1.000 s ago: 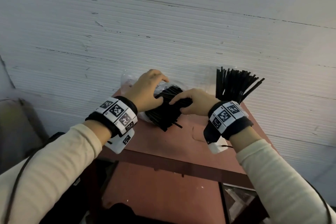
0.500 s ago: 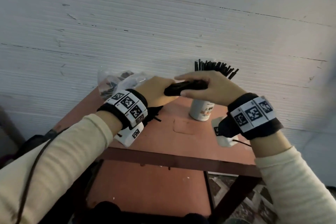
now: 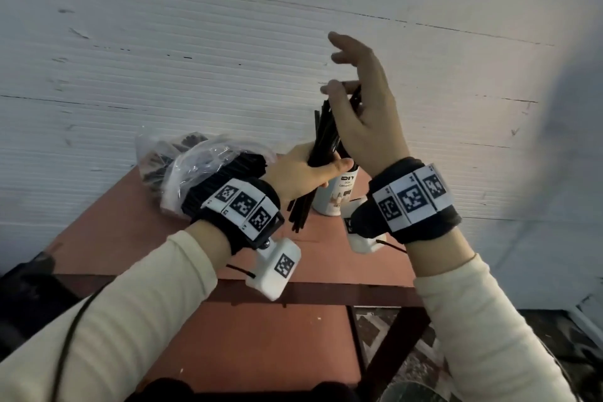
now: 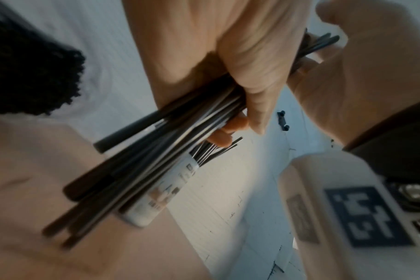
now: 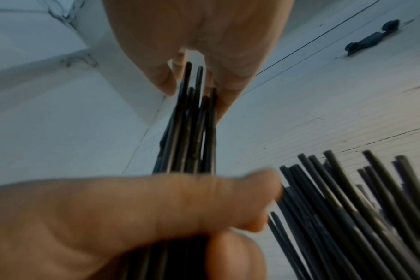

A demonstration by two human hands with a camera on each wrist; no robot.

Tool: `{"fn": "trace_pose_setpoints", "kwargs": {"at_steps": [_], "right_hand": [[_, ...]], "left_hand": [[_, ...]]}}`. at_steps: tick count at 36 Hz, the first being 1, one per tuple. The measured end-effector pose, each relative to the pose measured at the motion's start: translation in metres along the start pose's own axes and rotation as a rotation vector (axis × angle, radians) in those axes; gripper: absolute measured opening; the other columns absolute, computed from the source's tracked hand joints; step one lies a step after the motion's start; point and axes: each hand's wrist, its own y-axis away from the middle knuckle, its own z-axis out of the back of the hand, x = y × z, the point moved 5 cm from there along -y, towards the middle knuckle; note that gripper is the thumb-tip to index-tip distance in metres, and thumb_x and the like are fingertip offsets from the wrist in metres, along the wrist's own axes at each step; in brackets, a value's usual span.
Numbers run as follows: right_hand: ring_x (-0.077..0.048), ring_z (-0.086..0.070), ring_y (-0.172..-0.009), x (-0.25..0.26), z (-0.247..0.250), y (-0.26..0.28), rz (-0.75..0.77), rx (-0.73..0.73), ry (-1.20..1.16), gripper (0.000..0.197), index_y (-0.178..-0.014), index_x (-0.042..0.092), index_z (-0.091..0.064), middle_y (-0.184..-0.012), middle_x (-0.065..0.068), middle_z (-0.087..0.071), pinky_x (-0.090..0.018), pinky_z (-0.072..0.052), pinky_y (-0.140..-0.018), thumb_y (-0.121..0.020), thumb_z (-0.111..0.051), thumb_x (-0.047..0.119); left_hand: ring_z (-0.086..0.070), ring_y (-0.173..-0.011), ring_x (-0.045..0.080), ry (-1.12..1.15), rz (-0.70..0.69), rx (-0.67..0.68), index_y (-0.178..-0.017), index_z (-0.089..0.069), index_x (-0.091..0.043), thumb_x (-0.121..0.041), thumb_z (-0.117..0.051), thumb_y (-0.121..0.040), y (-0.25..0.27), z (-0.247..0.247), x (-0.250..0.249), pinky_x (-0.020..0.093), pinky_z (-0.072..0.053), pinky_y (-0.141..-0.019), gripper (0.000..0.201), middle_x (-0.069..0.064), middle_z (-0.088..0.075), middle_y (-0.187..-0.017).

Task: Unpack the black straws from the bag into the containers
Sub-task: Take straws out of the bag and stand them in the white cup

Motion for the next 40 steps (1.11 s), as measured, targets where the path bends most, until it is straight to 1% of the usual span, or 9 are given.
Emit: {"fn": "trace_pose_setpoints", "kwargs": {"at_steps": [6, 9, 13, 17, 23, 28, 32, 36, 40], "right_hand": [[0.0, -0.053, -0.091, -0.023, -0.015, 0.018, -0.077, 0.16, 0.142, 0.028, -0.123, 0.004, -0.057, -0.119, -0.006, -0.059, -0.014, -0.043, -0.084, -0.099, -0.046, 0.015], [-0.017, -0.06, -0.089, -0.034, -0.025, 0.025, -0.087, 0.312, 0.245, 0.037, -0.101, 0.003, -0.068, -0.093, -0.008, -0.069, -0.024, -0.043, -0.084, -0.102, -0.04, 0.026], [-0.016, -0.052, -0.117, -0.036, -0.023, 0.027, -0.067, 0.266, 0.258, 0.035, -0.122, 0.017, -0.063, -0.122, 0.001, -0.061, -0.029, -0.036, -0.103, -0.098, -0.048, 0.037], [-0.018, -0.054, -0.114, -0.045, -0.03, 0.033, -0.106, 0.362, 0.279, 0.037, -0.124, 0.02, -0.061, -0.117, 0.001, -0.061, -0.035, -0.039, -0.103, -0.093, -0.053, 0.04], [-0.02, -0.056, -0.104, -0.043, -0.032, 0.038, -0.086, 0.329, 0.232, 0.023, -0.111, 0.013, -0.065, -0.108, -0.002, -0.062, -0.032, -0.043, -0.095, -0.09, -0.06, 0.021], [-0.01, -0.049, -0.108, -0.038, -0.018, 0.035, -0.114, 0.224, 0.173, 0.045, -0.125, 0.012, -0.057, -0.119, -0.005, -0.051, -0.017, -0.039, -0.096, -0.086, -0.071, 0.027], [-0.012, -0.045, -0.119, -0.039, 0.005, 0.032, -0.235, 0.126, 0.145, 0.075, -0.136, 0.015, -0.043, -0.128, 0.002, -0.042, -0.019, -0.043, -0.095, -0.076, -0.076, 0.047], [-0.014, -0.05, -0.102, -0.047, 0.008, 0.034, -0.337, 0.33, 0.197, 0.061, -0.11, 0.018, -0.058, -0.107, 0.005, -0.054, -0.025, -0.044, -0.085, -0.069, -0.073, 0.061], [-0.003, -0.064, -0.091, -0.052, -0.006, 0.05, -0.433, 0.592, 0.065, 0.041, -0.099, 0.02, -0.069, -0.096, 0.006, -0.069, -0.025, -0.052, -0.083, -0.071, -0.08, 0.047]], "left_hand": [[-0.069, -0.096, 0.013, 0.049, 0.107, 0.038, -0.088, -0.071, -0.014, -0.037, -0.076, -0.081, 0.007, -0.015, 0.03, 0.033, -0.049, -0.098, 0.025, 0.006, -0.075, -0.097], [-0.069, -0.097, 0.017, 0.056, 0.128, 0.002, -0.096, -0.07, -0.015, -0.046, -0.077, -0.074, 0.005, -0.015, 0.038, 0.045, -0.049, -0.1, 0.039, 0.002, -0.075, -0.095], [-0.069, -0.097, 0.021, 0.068, 0.139, -0.026, -0.104, -0.068, -0.015, -0.058, -0.075, -0.06, -0.001, -0.014, 0.044, 0.048, -0.05, -0.098, 0.062, 0.001, -0.074, -0.092], [-0.068, -0.101, 0.02, 0.08, 0.171, -0.024, -0.099, -0.067, -0.014, -0.031, -0.079, -0.073, 0.003, -0.013, 0.042, 0.046, -0.048, -0.101, 0.034, 0.004, -0.074, -0.097], [-0.063, -0.086, 0.01, -0.018, 0.297, 0.122, -0.087, -0.069, -0.012, -0.029, -0.074, -0.086, 0.008, -0.02, 0.053, 0.022, -0.046, -0.083, 0.018, 0.004, -0.07, -0.092], [-0.059, -0.072, 0.012, -0.111, 0.242, 0.088, -0.068, -0.061, -0.009, -0.044, -0.056, -0.095, 0.009, -0.021, 0.042, 0.006, -0.043, -0.068, 0.045, 0.002, -0.065, -0.074], [-0.064, -0.076, 0.015, -0.06, 0.157, 0.059, -0.069, -0.063, -0.007, -0.051, -0.06, -0.091, 0.003, -0.015, 0.036, 0.043, -0.049, -0.097, 0.048, -0.002, -0.063, -0.065], [-0.07, -0.083, 0.02, -0.136, 0.082, 0.214, -0.085, -0.067, -0.009, -0.053, -0.062, -0.086, 0.005, -0.018, 0.018, 0.047, -0.053, -0.093, 0.044, 0.004, -0.068, -0.074], [-0.07, -0.096, 0.018, -0.178, 0.01, 0.363, -0.107, -0.067, -0.002, -0.057, -0.064, -0.08, 0.011, -0.024, 0.003, 0.041, -0.053, -0.096, 0.061, 0.011, -0.072, -0.099]]}}
